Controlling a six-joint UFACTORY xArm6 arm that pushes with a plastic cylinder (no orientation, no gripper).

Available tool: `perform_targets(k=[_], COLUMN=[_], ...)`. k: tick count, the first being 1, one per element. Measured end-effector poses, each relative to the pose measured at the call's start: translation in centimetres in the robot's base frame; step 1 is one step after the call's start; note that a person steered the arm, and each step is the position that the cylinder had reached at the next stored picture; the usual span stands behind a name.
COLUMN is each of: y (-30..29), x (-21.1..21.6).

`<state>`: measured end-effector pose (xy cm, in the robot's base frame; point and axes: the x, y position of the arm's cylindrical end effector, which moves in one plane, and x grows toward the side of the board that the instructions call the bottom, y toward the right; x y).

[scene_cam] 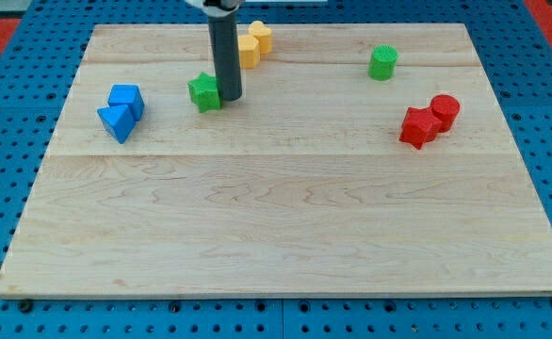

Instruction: Place the green star above the blue cube

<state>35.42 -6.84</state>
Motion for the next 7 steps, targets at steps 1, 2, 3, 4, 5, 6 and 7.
perform_targets(k=[1, 2, 3, 4, 5, 6, 7], y=[-0.2, -1.3, -4.0, -4.4, -4.4, -3.9, -3.7], x=[1.8, 1.8, 1.8, 1.8, 1.6, 0.4, -1.1])
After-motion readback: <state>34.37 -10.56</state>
